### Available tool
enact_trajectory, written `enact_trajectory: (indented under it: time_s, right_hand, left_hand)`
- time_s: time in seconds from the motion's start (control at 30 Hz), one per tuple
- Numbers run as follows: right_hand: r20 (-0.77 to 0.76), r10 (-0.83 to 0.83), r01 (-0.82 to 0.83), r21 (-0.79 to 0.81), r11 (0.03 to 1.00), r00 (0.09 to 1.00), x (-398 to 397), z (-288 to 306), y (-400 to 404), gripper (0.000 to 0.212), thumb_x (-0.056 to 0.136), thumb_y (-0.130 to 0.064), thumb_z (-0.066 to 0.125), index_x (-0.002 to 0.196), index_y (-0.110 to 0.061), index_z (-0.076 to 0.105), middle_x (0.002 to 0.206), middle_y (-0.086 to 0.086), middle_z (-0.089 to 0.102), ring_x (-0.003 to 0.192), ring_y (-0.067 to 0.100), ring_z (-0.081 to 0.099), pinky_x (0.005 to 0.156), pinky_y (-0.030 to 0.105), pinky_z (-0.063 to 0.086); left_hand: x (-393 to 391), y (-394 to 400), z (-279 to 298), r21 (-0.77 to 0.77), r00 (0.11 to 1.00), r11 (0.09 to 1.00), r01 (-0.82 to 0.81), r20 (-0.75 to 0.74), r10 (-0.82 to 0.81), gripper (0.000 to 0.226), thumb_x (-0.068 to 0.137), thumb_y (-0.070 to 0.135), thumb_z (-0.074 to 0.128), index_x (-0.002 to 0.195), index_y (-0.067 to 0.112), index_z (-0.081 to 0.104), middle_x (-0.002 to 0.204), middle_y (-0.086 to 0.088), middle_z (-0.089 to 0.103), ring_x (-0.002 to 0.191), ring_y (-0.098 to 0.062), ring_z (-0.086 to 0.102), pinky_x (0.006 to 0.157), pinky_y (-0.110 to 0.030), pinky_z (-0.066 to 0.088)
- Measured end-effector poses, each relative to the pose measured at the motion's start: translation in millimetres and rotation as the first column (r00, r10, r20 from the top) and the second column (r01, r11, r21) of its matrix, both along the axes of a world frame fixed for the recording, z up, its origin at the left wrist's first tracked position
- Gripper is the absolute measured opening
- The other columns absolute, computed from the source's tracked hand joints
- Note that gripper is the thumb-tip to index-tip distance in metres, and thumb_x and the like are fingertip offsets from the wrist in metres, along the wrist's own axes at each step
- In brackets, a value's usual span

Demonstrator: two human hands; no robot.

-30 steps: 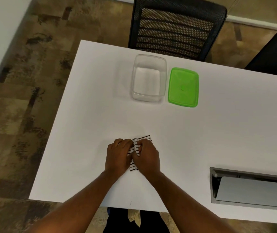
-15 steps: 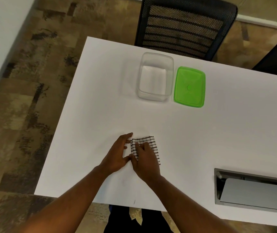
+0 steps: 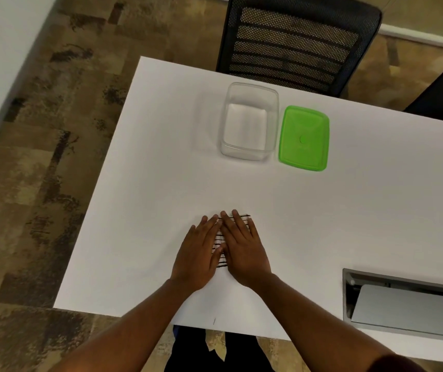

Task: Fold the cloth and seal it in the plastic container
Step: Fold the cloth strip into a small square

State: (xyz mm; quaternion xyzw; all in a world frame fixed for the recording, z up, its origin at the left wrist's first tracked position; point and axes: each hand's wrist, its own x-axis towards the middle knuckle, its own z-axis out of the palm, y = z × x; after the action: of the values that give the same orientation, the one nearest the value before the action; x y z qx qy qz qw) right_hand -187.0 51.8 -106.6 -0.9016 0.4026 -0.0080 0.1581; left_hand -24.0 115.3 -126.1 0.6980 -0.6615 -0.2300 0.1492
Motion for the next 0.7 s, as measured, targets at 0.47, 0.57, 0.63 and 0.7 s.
enact_trajectory:
  time_s: [0.47,0.57,0.63,0.7]
  right_hand:
    - [-0.093,0.107,-0.102,0.061,0.993,0.990,-15,-12,2,0.073,0.107,-0.055,0.027,0.165,-0.017,0.006,0.175,0.002,-0.004,0.162,0.022,-0.005,0.127,0.057,0.013]
    - [-0.029,0.022,-0.019,0.108,0.994,0.999,-19,-5,1,0.076,0.105,-0.061,0.031,0.165,-0.020,0.010,0.175,-0.002,0.001,0.162,0.018,-0.003,0.129,0.055,0.011]
    - [-0.022,-0.031,0.033,0.110,0.993,0.999,-21,-1,1,0.078,0.102,-0.064,0.034,0.165,-0.022,0.013,0.175,-0.002,0.005,0.162,0.018,-0.002,0.129,0.055,0.010]
    - [-0.046,-0.006,0.010,0.095,0.995,0.999,-20,0,6,0.083,0.100,-0.069,0.034,0.165,-0.023,0.012,0.175,-0.001,0.005,0.162,0.020,-0.003,0.129,0.058,0.010]
  left_hand:
    - [17,12,-11,0.202,0.986,0.972,0.119,0.093,-0.140,0.084,0.097,0.072,0.016,0.159,0.025,-0.017,0.169,0.007,-0.018,0.155,-0.013,-0.019,0.128,-0.042,-0.005]
    - [24,12,-10,0.221,0.982,0.963,0.152,0.076,-0.173,0.094,0.092,0.078,0.022,0.158,0.024,-0.017,0.168,0.007,-0.019,0.155,-0.013,-0.022,0.128,-0.043,-0.006]
    - [28,11,-8,0.212,0.976,0.959,0.190,0.064,-0.208,0.098,0.091,0.078,0.027,0.159,0.022,-0.014,0.169,0.007,-0.017,0.155,-0.013,-0.020,0.128,-0.044,-0.003]
    - [29,11,-6,0.218,0.972,0.956,0.196,0.083,-0.218,0.097,0.090,0.080,0.023,0.159,0.022,-0.014,0.169,0.006,-0.017,0.155,-0.013,-0.020,0.128,-0.043,-0.004]
